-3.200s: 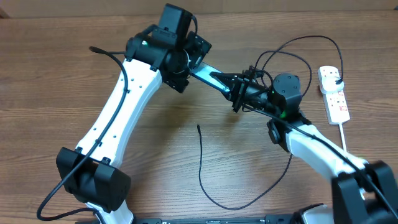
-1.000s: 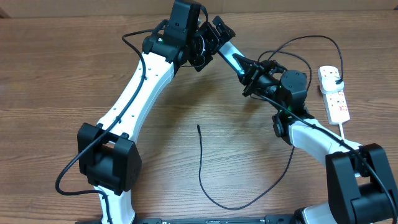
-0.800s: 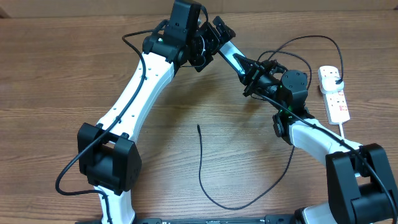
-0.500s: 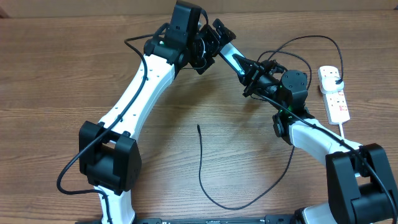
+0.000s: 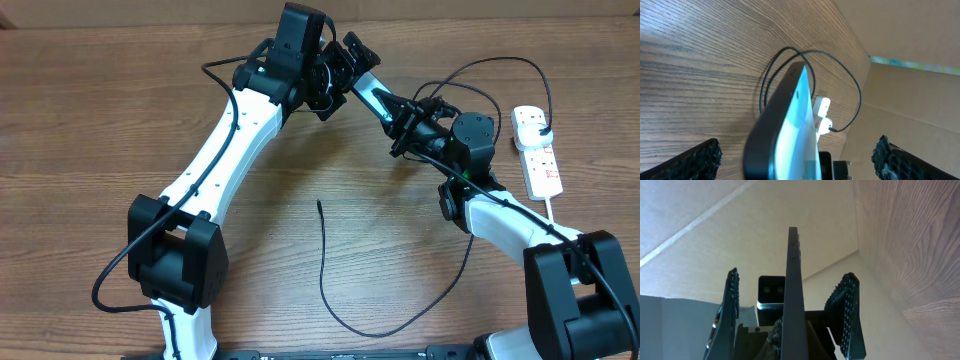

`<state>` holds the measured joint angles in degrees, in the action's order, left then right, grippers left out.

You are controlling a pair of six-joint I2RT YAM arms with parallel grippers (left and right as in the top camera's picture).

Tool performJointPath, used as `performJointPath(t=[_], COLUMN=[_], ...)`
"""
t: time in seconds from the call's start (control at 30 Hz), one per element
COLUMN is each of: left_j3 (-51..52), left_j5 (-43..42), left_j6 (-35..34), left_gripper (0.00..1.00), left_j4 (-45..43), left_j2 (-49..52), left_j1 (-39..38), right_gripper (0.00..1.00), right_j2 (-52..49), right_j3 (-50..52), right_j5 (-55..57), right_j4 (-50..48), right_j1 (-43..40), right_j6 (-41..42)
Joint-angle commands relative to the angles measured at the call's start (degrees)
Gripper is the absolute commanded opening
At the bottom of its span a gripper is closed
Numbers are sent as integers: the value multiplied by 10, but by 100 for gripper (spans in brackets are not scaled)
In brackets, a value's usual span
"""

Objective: Plug charger to phone and switch on socket

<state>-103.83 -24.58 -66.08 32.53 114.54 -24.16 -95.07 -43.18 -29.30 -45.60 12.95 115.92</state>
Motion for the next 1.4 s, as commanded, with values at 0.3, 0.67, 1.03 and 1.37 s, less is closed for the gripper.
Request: performJointPath(t=[0.3,0.67,1.03,1.37], left_j3=[5,5,5,5], left_j5=[27,36,38,42], left_j6=[-27,-57,-62,-64], left_gripper=[78,55,40,20], left_j4=[5,7,2,2], left_j2=[2,7,26,26], left_j1=[-21,-22,-25,-25], right_gripper=[4,4,4,3], right_j2=[5,5,5,5], right_j3=[-24,-24,-24,-24], right_j5=[-15,-24,-38,-43], right_j4=[-11,-19,-19,-19], right_j1=[0,0,0,2], right_j6=[79,79,79,79])
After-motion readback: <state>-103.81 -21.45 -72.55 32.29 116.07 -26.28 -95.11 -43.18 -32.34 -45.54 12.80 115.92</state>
